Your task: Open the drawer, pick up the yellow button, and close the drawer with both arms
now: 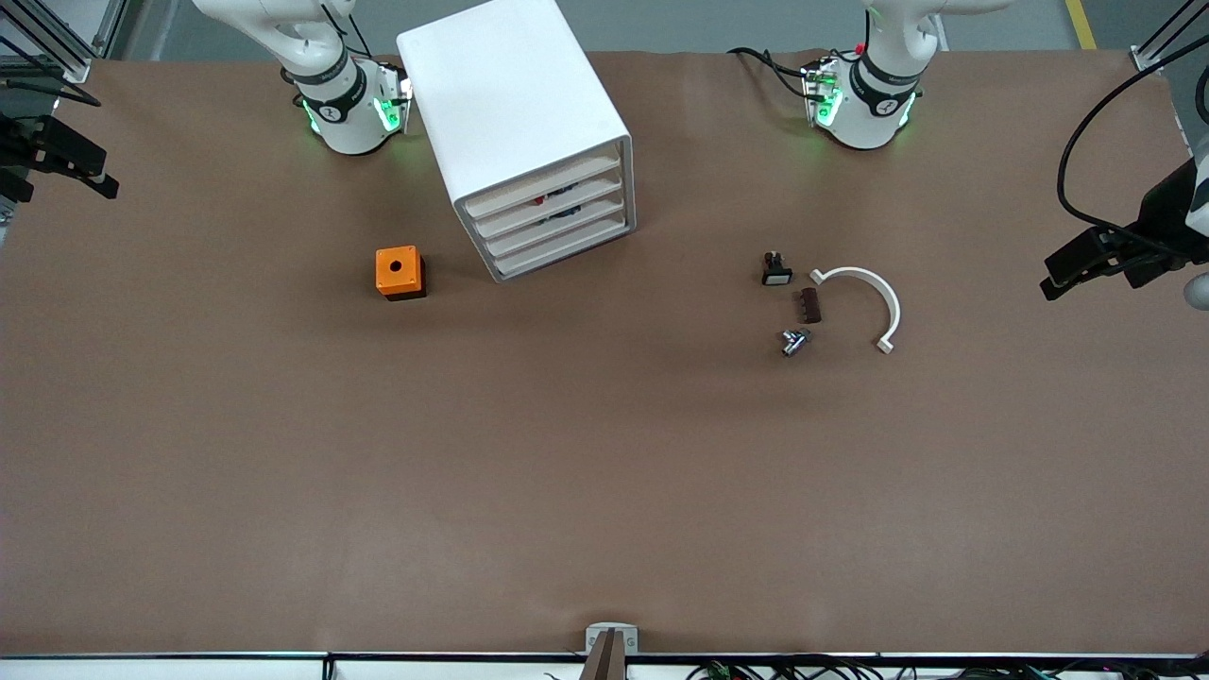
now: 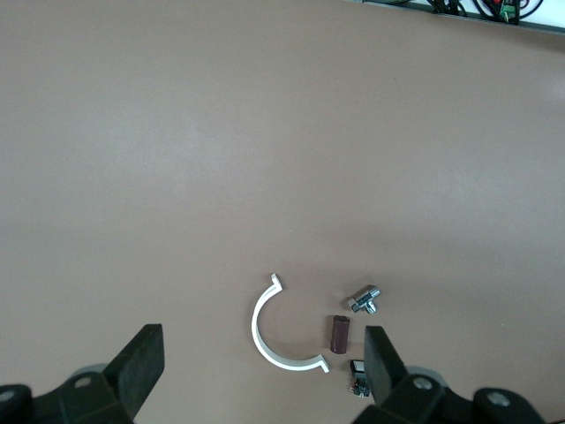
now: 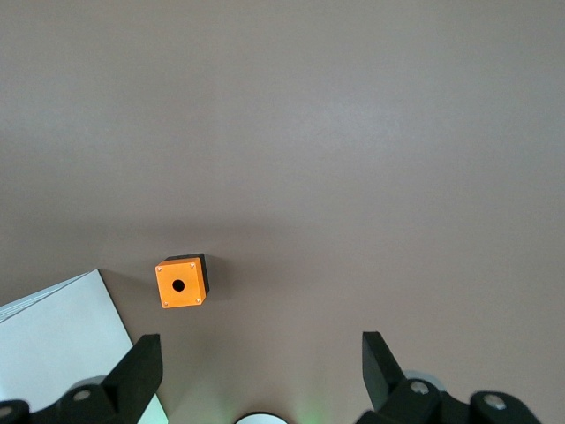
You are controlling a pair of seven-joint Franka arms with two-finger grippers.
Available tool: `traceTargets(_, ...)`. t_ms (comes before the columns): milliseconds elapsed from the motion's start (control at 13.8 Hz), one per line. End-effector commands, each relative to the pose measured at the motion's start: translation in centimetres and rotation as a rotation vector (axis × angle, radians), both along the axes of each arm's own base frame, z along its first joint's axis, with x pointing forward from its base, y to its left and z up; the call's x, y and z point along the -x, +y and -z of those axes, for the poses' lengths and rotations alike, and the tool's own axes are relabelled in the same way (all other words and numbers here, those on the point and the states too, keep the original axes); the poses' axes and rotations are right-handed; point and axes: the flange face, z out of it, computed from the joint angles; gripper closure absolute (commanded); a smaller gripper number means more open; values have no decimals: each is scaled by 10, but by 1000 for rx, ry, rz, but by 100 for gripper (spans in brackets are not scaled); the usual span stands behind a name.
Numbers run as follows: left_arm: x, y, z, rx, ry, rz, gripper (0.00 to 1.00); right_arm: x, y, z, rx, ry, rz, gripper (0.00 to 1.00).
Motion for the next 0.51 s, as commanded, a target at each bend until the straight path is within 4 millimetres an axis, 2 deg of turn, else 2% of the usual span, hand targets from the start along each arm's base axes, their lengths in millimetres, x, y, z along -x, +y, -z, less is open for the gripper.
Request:
traceTargets(0,1,2,-4,15,4,-3,0,6,-3,-3,-12,-13,2,0)
traceTargets(291,0,8,-2,16,7,-11,0,7,-5,-3,-12,-13,7,0)
traceTargets(436,2,12,9,9,54,-9,0,8,-6,-2,-13,-4,8,0)
